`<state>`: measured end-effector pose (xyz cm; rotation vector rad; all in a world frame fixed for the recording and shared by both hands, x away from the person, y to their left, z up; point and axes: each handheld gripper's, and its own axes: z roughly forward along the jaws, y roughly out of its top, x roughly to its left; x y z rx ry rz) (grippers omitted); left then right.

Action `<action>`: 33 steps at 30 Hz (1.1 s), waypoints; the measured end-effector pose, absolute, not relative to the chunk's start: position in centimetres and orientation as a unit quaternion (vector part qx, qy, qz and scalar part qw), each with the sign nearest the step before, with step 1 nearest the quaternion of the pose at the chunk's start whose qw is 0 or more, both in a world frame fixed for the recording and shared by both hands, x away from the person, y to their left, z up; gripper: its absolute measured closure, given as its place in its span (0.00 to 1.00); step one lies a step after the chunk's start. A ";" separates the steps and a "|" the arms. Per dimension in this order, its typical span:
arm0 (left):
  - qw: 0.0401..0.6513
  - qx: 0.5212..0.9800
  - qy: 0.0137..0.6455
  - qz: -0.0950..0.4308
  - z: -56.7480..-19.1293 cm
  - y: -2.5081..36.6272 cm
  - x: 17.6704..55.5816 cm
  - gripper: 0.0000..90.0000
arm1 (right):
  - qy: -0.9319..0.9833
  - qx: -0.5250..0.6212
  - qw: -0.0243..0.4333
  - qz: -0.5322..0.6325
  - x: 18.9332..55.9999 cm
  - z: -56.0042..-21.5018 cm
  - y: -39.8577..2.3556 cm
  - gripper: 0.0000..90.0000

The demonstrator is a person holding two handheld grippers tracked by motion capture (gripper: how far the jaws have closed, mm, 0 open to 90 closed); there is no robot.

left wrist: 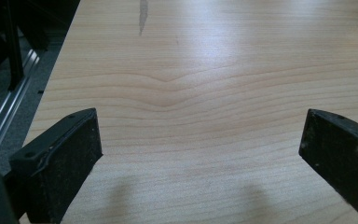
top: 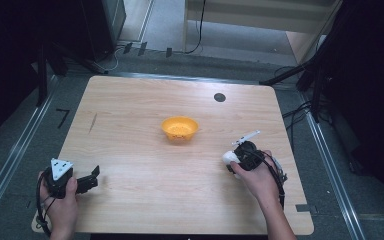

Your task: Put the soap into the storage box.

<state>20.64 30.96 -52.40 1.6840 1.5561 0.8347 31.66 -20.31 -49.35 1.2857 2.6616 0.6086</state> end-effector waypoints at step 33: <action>0.346 0.648 0.598 0.320 -52.4 31.0 20.6 0.00 | 0.939 0.248 0.074 0.225 35.2 -45.6 -16.6 0.57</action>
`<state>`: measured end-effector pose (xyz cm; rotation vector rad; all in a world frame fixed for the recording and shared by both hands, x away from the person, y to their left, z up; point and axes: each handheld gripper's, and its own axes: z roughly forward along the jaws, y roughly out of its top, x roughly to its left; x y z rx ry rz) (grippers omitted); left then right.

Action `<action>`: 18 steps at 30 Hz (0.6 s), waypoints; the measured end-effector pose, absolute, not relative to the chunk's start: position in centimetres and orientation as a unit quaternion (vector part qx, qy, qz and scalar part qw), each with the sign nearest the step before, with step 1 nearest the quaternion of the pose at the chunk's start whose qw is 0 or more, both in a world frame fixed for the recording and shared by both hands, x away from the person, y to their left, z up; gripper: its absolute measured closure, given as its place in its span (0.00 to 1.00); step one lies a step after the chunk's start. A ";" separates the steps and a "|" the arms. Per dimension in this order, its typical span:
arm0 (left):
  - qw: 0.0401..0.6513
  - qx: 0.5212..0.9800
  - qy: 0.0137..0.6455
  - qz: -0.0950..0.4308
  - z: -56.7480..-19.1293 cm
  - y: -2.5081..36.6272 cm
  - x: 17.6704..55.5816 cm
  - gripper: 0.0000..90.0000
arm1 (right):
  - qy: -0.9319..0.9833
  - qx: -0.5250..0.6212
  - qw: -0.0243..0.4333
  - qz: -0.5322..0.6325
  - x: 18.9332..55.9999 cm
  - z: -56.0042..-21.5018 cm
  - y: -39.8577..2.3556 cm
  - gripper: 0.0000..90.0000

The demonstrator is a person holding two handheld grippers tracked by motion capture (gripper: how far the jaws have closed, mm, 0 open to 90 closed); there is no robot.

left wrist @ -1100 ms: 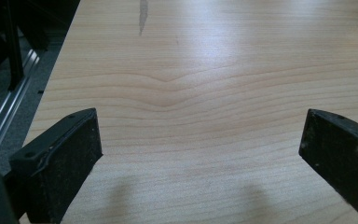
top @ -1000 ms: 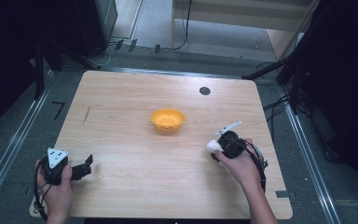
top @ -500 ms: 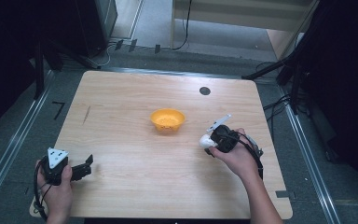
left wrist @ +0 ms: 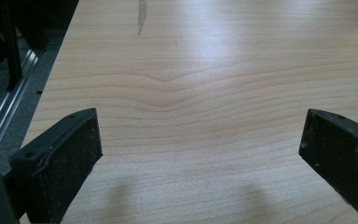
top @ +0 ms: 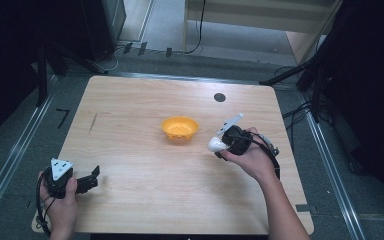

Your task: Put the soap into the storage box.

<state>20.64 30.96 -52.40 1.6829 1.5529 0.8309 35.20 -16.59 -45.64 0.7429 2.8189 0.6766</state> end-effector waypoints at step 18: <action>0.347 0.648 0.598 0.320 -52.4 31.0 20.6 0.00 | 0.958 0.175 0.069 0.215 37.1 -44.5 -13.7 0.57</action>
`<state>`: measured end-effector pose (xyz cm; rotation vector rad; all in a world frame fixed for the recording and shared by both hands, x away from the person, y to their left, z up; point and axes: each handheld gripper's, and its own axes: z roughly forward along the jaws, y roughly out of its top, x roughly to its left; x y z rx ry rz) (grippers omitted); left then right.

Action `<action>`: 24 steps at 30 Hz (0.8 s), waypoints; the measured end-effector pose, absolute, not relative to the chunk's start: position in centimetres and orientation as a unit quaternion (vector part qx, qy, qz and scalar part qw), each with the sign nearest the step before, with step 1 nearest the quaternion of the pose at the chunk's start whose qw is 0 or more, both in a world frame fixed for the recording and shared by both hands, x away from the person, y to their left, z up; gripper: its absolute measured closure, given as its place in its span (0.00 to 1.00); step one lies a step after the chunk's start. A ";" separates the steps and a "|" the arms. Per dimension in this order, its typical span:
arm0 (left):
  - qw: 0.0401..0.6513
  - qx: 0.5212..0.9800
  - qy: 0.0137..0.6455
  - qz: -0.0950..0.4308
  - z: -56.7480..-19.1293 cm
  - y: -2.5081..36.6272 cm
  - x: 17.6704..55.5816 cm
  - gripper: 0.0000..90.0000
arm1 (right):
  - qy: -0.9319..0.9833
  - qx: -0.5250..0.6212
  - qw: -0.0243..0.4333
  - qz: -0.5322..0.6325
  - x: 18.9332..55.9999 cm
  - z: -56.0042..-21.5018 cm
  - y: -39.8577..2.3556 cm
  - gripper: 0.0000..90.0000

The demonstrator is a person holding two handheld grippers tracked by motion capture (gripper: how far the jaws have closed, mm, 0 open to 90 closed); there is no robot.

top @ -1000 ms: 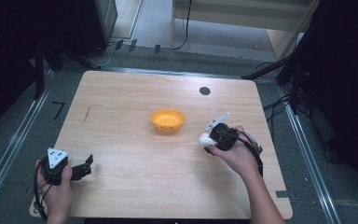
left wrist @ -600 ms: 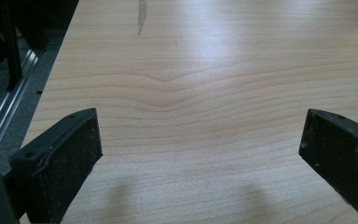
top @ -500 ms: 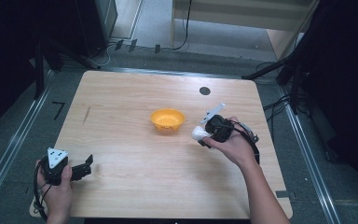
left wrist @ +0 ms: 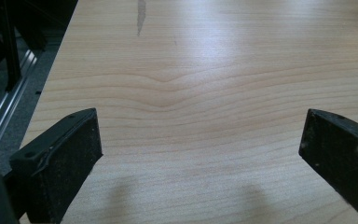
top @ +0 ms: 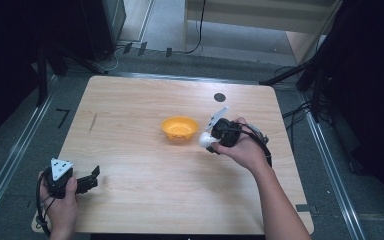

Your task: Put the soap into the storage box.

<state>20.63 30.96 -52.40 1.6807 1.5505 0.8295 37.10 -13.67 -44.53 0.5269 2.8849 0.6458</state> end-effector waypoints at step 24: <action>0.347 0.654 0.591 0.320 -52.4 30.9 20.6 0.00 | 0.965 0.114 0.052 0.230 40.9 -43.6 -10.3 0.57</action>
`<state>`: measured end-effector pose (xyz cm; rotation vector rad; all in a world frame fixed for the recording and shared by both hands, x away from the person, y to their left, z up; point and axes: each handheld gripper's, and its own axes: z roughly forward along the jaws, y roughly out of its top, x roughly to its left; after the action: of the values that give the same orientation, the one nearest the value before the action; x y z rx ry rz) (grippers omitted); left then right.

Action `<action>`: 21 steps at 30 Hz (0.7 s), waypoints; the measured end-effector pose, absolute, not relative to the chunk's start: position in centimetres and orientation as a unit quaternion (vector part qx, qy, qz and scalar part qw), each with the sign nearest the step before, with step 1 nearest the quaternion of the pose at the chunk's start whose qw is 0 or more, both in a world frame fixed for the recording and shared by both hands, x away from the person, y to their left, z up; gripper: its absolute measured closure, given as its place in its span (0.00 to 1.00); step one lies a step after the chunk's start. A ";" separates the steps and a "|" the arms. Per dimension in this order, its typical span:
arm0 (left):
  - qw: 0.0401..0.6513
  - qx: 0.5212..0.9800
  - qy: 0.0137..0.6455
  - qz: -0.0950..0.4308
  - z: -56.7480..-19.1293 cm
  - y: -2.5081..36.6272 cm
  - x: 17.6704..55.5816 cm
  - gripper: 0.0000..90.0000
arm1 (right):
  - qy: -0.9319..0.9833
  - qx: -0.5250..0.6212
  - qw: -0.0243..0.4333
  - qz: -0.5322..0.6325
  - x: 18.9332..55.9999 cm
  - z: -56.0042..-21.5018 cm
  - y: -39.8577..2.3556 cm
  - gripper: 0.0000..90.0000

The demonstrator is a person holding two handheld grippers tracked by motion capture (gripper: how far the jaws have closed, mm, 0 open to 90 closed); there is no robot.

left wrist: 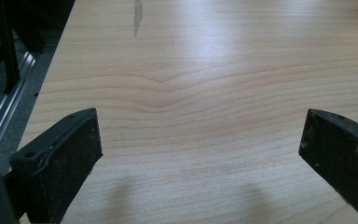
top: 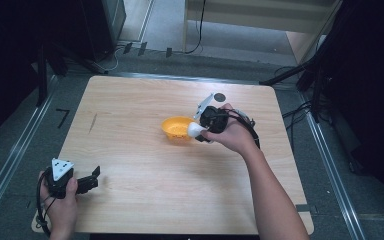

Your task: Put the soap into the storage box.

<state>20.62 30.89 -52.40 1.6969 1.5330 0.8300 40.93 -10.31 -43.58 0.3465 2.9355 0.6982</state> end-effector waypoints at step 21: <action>0.349 0.662 0.578 0.324 -52.4 30.6 20.3 0.00 | 0.976 0.054 0.050 0.205 43.7 -42.5 -6.2 0.57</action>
<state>20.27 30.64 -52.37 1.7166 1.4988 0.8391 43.73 -6.21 -42.55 0.1649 2.9718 0.6232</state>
